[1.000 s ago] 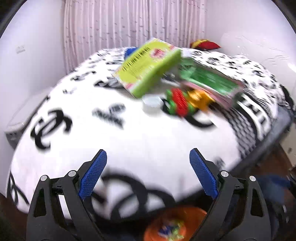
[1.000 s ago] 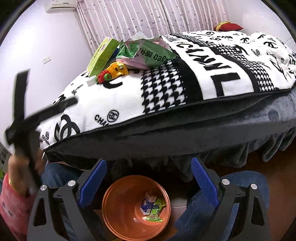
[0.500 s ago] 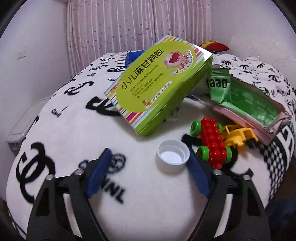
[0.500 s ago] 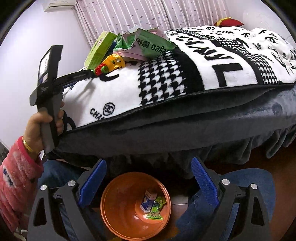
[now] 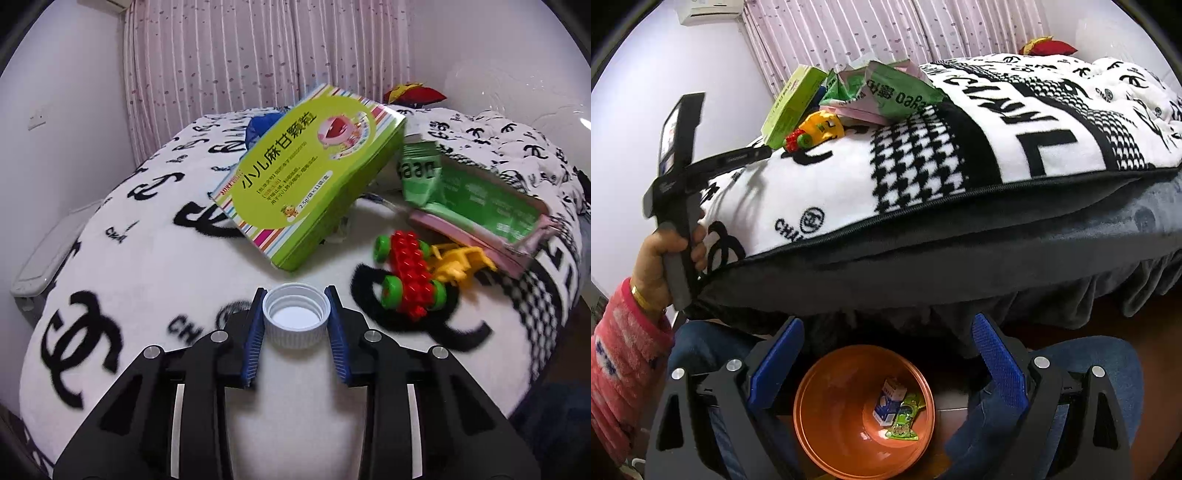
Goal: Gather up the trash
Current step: 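Grasp the yellow toy piece with the right gripper while the left gripper holds the cap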
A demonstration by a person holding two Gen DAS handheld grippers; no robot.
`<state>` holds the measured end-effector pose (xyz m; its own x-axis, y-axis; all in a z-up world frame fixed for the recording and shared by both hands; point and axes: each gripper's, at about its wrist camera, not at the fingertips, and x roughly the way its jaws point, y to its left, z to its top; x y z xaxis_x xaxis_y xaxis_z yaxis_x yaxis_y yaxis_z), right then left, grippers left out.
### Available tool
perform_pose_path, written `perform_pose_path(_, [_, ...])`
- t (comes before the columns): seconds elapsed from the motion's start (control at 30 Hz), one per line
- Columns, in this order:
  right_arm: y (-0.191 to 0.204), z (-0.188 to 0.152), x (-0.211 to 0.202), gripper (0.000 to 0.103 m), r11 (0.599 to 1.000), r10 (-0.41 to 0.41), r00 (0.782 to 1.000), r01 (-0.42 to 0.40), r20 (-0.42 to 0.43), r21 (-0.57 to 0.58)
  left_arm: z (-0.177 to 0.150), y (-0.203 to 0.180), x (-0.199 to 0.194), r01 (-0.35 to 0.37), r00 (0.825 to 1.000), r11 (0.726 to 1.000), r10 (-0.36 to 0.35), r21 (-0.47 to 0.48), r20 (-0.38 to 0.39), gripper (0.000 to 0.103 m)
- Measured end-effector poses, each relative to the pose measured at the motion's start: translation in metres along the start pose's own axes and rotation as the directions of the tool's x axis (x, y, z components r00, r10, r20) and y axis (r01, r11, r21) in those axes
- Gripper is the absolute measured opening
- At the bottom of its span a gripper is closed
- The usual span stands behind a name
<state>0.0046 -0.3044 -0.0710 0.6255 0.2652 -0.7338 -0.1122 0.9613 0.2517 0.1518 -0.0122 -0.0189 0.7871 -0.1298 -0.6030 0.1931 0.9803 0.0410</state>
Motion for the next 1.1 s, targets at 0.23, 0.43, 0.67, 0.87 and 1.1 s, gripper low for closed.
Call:
perform_pose_path(0.23, [0.011,0.017,0.0,0.091,1.0,0.026,0.999,-0.025,0.042,-0.018,-0.03,-0.001,-0.062,0.048,0.998,0.999,-0.048,-0.003,0.037,0.031])
perform_pose_path(0.43, [0.027,0.057,0.016,0.091,0.996,0.077,0.991,-0.073,0.113,-0.045,-0.064,-0.006,-0.096,0.08,0.997,0.997,-0.08,0.013,0.023,0.031])
perform_pose_path(0.67, [0.044,0.12,0.063,0.088,0.975,0.216,0.963,-0.204,0.158,-0.09,-0.093,0.001,-0.116,0.121,0.993,0.992,-0.121,-0.041,-0.002,0.031])
perform_pose_path(0.87, [0.047,0.154,0.09,0.087,0.964,0.267,0.948,-0.261,0.172,-0.056,-0.102,0.011,-0.119,0.11,0.994,0.992,-0.11,-0.067,-0.006,0.031])
perform_pose_path(1.1, [0.042,0.172,0.113,0.078,0.959,0.275,0.947,-0.282,0.167,0.021,-0.104,0.017,-0.12,0.114,0.993,0.99,-0.115,-0.086,-0.007,0.031])
